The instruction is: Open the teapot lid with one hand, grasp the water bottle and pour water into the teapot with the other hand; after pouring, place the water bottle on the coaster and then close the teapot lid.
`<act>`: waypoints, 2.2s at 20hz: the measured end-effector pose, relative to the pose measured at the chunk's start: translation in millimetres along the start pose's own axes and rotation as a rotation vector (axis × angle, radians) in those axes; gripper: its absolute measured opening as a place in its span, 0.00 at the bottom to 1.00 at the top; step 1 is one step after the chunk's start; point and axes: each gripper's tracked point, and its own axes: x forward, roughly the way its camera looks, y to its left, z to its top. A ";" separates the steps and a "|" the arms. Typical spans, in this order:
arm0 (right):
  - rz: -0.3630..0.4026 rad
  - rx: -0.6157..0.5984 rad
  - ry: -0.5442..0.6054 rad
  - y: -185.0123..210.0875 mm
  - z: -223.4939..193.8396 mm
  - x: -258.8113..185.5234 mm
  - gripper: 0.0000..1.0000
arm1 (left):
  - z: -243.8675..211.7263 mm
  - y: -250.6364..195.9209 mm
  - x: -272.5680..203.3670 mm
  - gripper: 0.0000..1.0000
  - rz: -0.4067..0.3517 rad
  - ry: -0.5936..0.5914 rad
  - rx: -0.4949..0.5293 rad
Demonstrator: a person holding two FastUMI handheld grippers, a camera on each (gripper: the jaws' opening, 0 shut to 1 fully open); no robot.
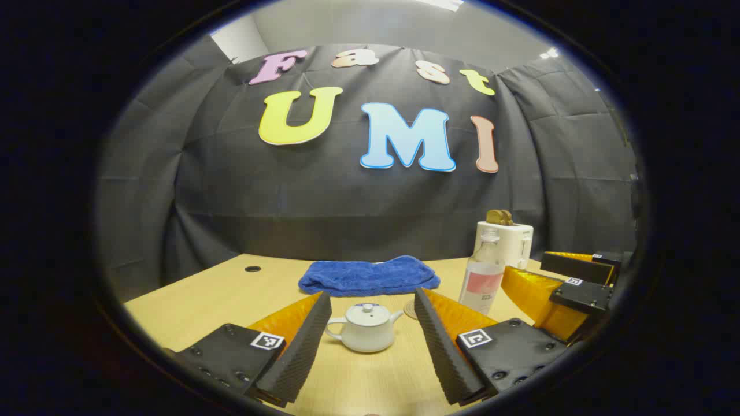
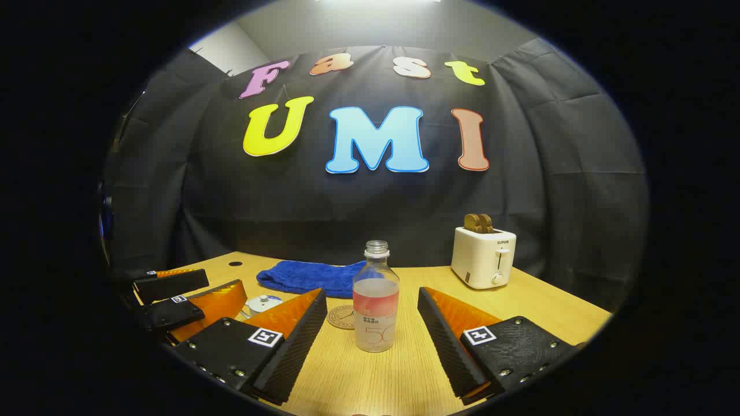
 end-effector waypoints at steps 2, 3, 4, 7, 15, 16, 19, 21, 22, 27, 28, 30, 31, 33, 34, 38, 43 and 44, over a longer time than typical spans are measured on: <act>0.002 -0.002 0.002 0.2 -1.0 -0.2 0.98 | -2.8 2.1 1.9 0.96 0.002 0.006 -0.008; 0.002 -0.003 0.002 0.2 -1.7 -0.4 0.98 | -5.3 3.5 1.9 0.96 0.006 0.008 -0.013; 0.002 -0.006 0.002 0.4 -1.4 -0.3 0.98 | -5.2 3.7 2.7 0.96 0.005 0.011 -0.017; 0.000 -0.018 0.003 0.6 -3.1 0.1 0.98 | -9.5 3.8 7.9 0.95 0.002 0.020 -0.019; -0.003 -0.010 0.024 -3.8 -12.6 5.0 0.98 | -14.8 3.3 51.9 0.93 -0.013 0.051 -0.034; -0.004 -0.008 0.027 -4.9 -13.1 5.5 0.98 | -13.0 3.6 57.6 0.93 -0.013 0.052 -0.029; -0.007 -0.002 0.033 -7.4 -16.5 7.3 0.98 | -13.9 4.8 73.1 0.94 -0.014 0.061 -0.012; -0.010 -0.001 0.037 -8.9 -18.0 9.6 0.98 | -17.9 3.7 80.4 0.93 -0.018 0.075 -0.010; -0.012 -0.001 0.039 -9.7 -18.3 10.3 0.98 | -19.0 3.7 83.7 0.92 -0.018 0.082 -0.012; -0.012 -0.002 0.052 -11.0 -24.4 14.1 0.98 | -37.0 7.1 96.7 0.86 -0.012 0.127 -0.015; -0.014 -0.003 0.054 -12.1 -25.0 14.6 0.98 | -40.4 8.0 98.8 0.84 -0.010 0.136 -0.015; -0.017 0.000 0.060 -13.9 -27.7 15.8 0.98 | -46.7 8.9 101.5 0.81 -0.005 0.155 -0.005; -0.019 0.004 0.063 -15.2 -28.8 16.5 0.98 | -49.1 9.2 101.7 0.81 -0.003 0.162 0.000; -0.022 0.013 0.068 -18.1 -31.1 17.0 0.98 | -50.8 10.0 103.8 0.81 0.000 0.172 0.015; -0.024 0.017 0.071 -19.4 -31.5 17.4 0.98 | -52.2 9.2 104.4 0.81 -0.002 0.178 0.017; -0.031 0.026 0.074 -24.4 -32.1 16.3 0.98 | -56.3 10.7 103.9 0.73 0.009 0.189 0.037; -0.031 0.036 0.079 -25.8 -35.1 15.7 0.98 | -53.5 10.7 107.2 0.61 0.005 0.182 0.071; -0.031 0.034 0.081 -25.3 -34.5 15.8 0.98 | -54.5 8.9 106.7 0.61 -0.004 0.184 0.077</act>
